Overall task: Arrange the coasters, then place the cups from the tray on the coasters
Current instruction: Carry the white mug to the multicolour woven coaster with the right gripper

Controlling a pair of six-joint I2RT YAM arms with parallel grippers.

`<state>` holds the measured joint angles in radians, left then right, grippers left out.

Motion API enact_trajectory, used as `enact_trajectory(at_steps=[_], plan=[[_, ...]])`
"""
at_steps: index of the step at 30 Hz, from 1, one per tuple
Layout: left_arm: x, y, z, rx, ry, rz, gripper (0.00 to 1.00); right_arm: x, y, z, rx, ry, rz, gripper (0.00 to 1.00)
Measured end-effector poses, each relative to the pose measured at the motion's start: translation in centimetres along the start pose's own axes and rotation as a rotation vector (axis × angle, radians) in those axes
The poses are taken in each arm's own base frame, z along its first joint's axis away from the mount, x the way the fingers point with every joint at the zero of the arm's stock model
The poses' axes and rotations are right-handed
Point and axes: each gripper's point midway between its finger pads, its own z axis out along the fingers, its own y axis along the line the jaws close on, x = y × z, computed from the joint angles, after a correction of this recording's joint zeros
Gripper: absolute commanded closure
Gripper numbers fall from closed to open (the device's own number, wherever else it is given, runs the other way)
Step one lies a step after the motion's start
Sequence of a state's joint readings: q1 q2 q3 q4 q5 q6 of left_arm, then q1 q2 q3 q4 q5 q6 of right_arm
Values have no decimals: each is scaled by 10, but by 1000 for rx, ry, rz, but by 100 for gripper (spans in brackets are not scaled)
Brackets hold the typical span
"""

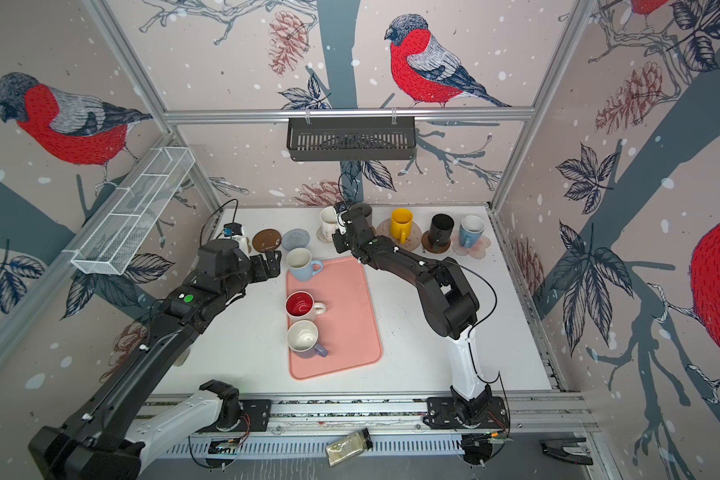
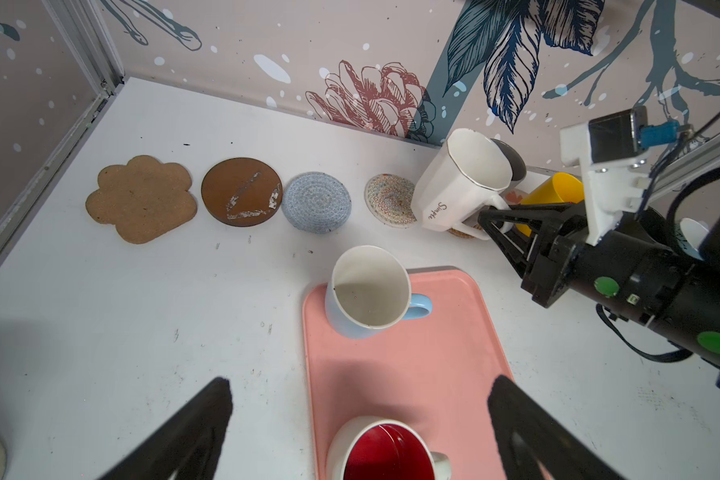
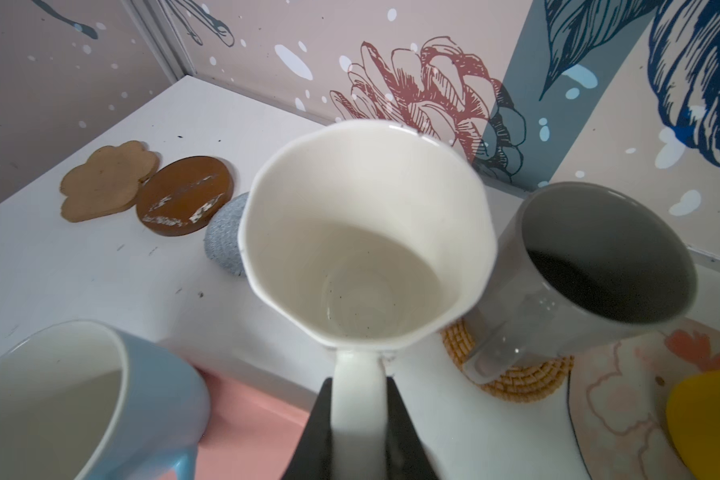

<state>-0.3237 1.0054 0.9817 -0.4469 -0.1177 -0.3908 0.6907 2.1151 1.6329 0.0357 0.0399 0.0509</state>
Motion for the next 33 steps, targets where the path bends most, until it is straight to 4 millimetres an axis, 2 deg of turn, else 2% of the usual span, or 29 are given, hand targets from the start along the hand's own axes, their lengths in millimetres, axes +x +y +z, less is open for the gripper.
enact_trajectory(at_steps=[7,15,21,33], plan=[[3,2,8,-13,13,2,4,0,-19,29,22,7,-4,96],[10,6,10,-21,14,6,3,-1,-10,49,-17,-2,-14,96],[11,6,12,-19,9,8,4,5,-11,61,-17,13,-13,96],[16,7,16,-21,19,10,4,2,-11,79,-17,6,-31,95]])
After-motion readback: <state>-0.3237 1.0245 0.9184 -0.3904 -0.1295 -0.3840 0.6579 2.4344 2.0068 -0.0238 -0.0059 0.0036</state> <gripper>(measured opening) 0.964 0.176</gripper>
